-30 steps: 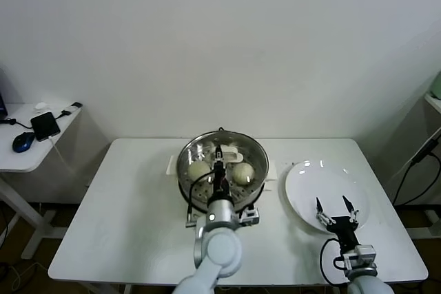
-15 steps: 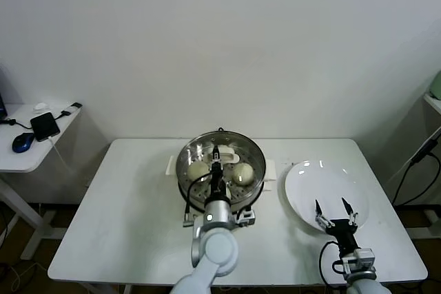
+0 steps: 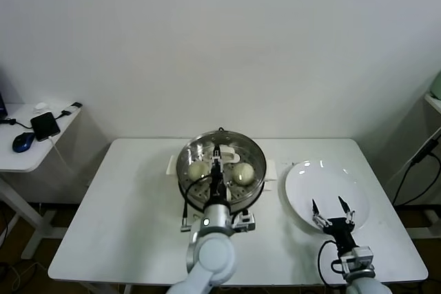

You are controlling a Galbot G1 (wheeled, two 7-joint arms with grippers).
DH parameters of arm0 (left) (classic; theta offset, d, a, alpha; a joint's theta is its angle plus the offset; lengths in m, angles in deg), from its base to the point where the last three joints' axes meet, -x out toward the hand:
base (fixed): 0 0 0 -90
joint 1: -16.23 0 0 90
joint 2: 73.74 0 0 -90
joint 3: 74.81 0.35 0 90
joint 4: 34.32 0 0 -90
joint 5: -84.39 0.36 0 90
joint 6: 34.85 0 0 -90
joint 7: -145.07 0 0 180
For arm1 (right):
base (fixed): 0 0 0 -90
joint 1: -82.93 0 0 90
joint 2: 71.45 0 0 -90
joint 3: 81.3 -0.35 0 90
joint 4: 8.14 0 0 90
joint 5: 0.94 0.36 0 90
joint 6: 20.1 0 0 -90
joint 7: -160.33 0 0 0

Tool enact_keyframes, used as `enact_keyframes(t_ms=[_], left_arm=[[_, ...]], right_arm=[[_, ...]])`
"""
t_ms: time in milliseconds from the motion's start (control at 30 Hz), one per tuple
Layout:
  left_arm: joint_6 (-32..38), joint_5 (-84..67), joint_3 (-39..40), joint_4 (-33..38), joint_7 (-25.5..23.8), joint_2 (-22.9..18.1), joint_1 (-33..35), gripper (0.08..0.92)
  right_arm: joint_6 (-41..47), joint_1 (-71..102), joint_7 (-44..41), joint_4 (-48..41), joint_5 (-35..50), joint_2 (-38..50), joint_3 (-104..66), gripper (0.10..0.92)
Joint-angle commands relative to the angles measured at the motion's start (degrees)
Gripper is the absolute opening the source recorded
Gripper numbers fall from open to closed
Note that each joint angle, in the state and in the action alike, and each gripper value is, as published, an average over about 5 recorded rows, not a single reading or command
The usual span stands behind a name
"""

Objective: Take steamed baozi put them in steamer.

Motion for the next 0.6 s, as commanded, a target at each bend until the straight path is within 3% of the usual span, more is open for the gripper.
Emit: enact_keyframes(t_ms=[33, 200, 333, 600], left_arm=[[0.00, -4.21, 0.74, 3.46, -0.04, 1.05, 0.29, 0.533], [0.85, -7.66, 0.17, 8.77, 0.67, 3.88, 3.63, 0.671], [5.44, -13.79, -3.50, 13.68, 4.41, 5.49, 6.59, 0.781], [17.21, -62.34, -24.27, 22.06, 18.35, 6.60, 11.59, 0.822]], right_arm=[[0.85, -0.05, -0.03, 0.48, 0.03, 0.00, 0.10, 0.823], [-1.98, 1.20, 2.14, 1.50, 2.16, -0.06, 0.57, 0.823], [-4.44, 1.83, 1.42, 2.29, 3.98, 0.29, 0.33, 0.823], [-5.44, 2.50, 0.84, 2.30, 5.24, 0.36, -0.08, 0.823]])
